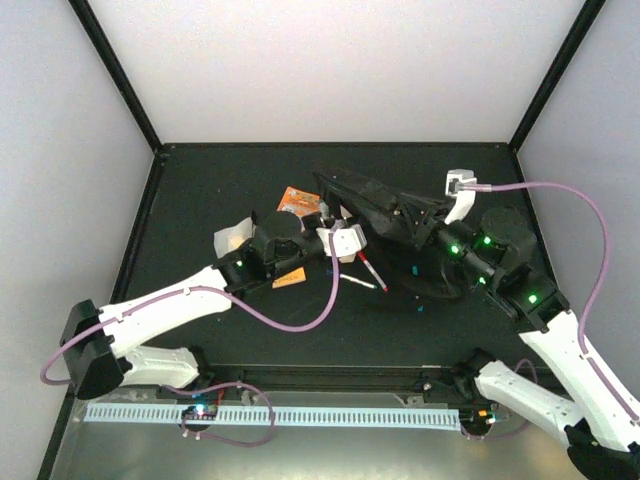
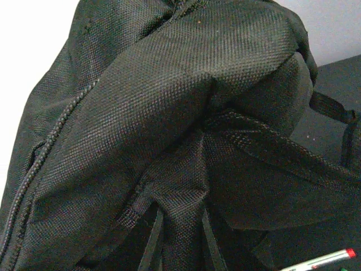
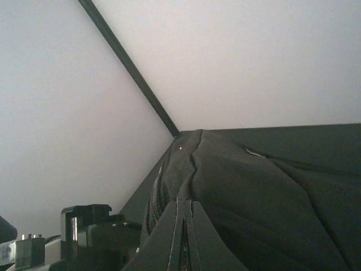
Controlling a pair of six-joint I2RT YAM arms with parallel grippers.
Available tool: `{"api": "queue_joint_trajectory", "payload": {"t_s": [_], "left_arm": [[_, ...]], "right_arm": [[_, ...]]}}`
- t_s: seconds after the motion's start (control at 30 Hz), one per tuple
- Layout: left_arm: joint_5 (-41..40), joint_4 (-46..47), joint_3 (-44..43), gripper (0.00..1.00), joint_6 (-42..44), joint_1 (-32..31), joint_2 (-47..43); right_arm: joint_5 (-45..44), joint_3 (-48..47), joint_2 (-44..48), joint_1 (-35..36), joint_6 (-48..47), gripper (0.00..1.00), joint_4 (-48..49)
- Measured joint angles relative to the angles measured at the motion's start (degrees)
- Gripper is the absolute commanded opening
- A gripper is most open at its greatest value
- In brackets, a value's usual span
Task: Pack the student bag
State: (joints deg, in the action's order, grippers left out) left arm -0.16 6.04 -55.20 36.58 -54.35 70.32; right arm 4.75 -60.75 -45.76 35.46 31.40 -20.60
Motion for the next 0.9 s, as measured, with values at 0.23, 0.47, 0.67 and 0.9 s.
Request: {"api": "queue_joint_trajectory", "payload": {"t_s": [0.23,0.47,0.67,0.9], "left_arm": [[-1.9,-4.5,-7.2,0.02,-2.2,-0.7,4.9],[-2.2,-6.1,-9.1,0.02,-1.1,-2.1,6.3],[-4.2,-3.2,-6.8,0.02,2.3,-4.7,5.3],[-6.7,-1.0,-3.8,0.02,8.1,-7.4,4.0]], "right_arm": [[-0.5,-0.6,-1.6,0.6,-1.9,0.02,1.8],[-2.2,-4.5,-6.0,1.9,-2.6,0.02,2.0],[-3.7,-8.6,-9.6,2.2,-2.1,0.02,0.2],[-3.4,-10.4,-10.8,2.4,-1.9,0.02,-4.0]]}}
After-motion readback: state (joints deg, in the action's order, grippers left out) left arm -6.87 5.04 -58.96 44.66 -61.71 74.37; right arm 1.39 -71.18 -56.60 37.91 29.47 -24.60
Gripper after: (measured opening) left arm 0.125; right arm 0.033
